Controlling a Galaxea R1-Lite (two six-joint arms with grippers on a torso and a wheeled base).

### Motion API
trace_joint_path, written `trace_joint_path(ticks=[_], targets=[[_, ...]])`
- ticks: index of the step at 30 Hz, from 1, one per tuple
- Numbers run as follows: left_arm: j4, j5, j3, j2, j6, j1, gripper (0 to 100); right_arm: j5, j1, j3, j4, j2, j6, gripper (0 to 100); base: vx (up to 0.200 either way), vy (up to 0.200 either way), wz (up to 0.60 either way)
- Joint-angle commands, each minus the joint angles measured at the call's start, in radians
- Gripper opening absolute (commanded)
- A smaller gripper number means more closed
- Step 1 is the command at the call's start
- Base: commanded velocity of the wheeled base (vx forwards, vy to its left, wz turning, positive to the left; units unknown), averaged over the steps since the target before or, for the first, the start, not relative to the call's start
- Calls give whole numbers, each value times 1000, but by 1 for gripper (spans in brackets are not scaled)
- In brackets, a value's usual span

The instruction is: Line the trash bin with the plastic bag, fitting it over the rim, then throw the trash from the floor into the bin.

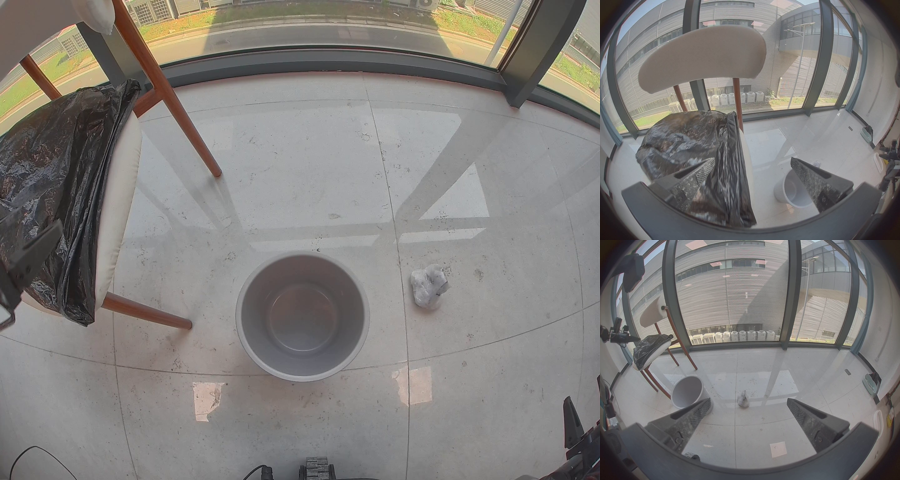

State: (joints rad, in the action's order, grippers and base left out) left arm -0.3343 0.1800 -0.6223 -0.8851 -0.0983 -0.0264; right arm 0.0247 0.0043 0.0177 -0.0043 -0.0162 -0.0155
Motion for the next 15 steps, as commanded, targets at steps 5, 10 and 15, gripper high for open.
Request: trace_joint_path(ticks=[5,10,15], targets=[[-49,3,-160,-288,-32,-4,100,0,0,-18,0,13,-1,100,0,0,0],[-49,-5,-174,-334,-38,-3,100,0,0,-18,0,13,-1,100,0,0,0],[-52,-5,-197,-396,-74,-3,100,0,0,-18,0,13,0,100,0,0,0]])
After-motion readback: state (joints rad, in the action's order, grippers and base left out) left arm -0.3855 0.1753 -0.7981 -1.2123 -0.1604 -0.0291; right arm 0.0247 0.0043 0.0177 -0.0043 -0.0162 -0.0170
